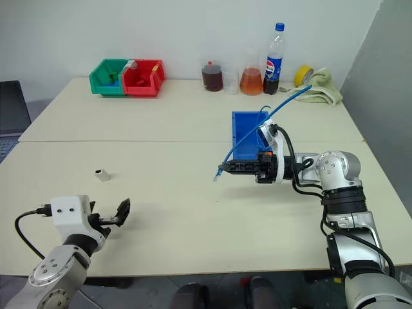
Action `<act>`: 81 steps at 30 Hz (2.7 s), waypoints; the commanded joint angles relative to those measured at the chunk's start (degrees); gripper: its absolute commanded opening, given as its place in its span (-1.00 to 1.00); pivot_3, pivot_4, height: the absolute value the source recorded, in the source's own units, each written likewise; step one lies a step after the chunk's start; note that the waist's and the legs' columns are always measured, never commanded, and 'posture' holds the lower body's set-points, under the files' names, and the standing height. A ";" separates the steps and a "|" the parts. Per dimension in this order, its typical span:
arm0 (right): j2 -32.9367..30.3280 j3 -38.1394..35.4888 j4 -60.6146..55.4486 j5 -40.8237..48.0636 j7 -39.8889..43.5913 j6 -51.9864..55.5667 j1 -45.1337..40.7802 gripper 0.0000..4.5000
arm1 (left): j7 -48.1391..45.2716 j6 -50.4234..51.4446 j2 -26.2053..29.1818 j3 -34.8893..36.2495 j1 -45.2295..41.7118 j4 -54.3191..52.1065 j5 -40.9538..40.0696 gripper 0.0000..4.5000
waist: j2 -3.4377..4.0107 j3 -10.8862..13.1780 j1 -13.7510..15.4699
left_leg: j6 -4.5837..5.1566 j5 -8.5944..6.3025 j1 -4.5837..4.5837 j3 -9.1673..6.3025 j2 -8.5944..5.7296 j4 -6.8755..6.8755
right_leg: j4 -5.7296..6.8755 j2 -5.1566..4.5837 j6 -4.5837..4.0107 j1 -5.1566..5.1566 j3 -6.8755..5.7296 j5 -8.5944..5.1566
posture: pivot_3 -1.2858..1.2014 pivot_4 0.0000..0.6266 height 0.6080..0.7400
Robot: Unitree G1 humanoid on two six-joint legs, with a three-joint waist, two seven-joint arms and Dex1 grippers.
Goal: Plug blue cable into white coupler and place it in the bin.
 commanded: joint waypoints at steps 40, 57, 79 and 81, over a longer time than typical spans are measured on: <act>-0.08 0.29 -0.48 -3.66 2.53 -1.64 -2.57 -0.95 | -3.51 1.29 6.26 2.44 -32.88 39.62 13.33 0.99 | -0.05 -0.02 -0.22 | 0.01 -0.01 -0.01 -0.03 0.00 0.03 | 0.20 -0.02 -0.26 -0.03 -0.06 0.19 | 0.03 -0.52 1.00; -0.16 -0.11 -0.88 -3.41 2.01 -1.35 -2.17 -0.95 | -4.65 1.41 6.31 1.99 -33.87 40.33 14.24 0.99 | -0.05 -0.02 -0.23 | 0.01 -0.01 0.00 -0.02 -0.01 0.06 | 0.24 -0.04 -0.27 -0.02 -0.05 0.20 | 0.03 -0.52 1.00; -0.64 0.22 -1.33 -3.53 1.83 -1.00 -1.82 -0.95 | -5.79 -0.04 6.18 1.33 -36.44 43.13 14.55 -0.61 | -0.06 -0.03 -0.19 | 0.00 0.00 0.01 -0.02 -0.02 0.08 | 0.27 -0.04 -0.28 -0.02 -0.06 0.21 | 0.03 -0.52 1.00; -0.66 0.20 -1.38 -3.53 1.80 -1.01 -1.81 -0.95 | -5.82 -0.07 6.05 1.31 -36.53 43.23 14.64 -0.65 | -0.06 -0.03 -0.22 | 0.00 0.00 0.01 -0.01 -0.02 0.08 | 0.28 -0.04 -0.28 -0.02 -0.05 0.21 | 0.03 -0.52 1.00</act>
